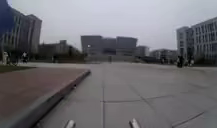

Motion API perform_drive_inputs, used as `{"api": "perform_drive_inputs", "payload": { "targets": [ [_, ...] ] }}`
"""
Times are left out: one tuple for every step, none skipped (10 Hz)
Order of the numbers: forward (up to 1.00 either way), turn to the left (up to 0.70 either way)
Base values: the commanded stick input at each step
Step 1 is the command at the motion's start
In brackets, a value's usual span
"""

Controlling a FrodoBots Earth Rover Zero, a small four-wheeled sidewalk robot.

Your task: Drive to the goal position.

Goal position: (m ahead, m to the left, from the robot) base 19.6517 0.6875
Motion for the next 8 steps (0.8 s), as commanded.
{"api": "perform_drive_inputs", "payload": {
  "targets": [
    [0.70,-0.02],
    [0.70,-0.02],
    [0.70,-0.02],
    [0.70,-0.02],
    [0.70,-0.02],
    [0.70,-0.02],
    [0.70,-0.02],
    [0.70,-0.02]
  ]
}}
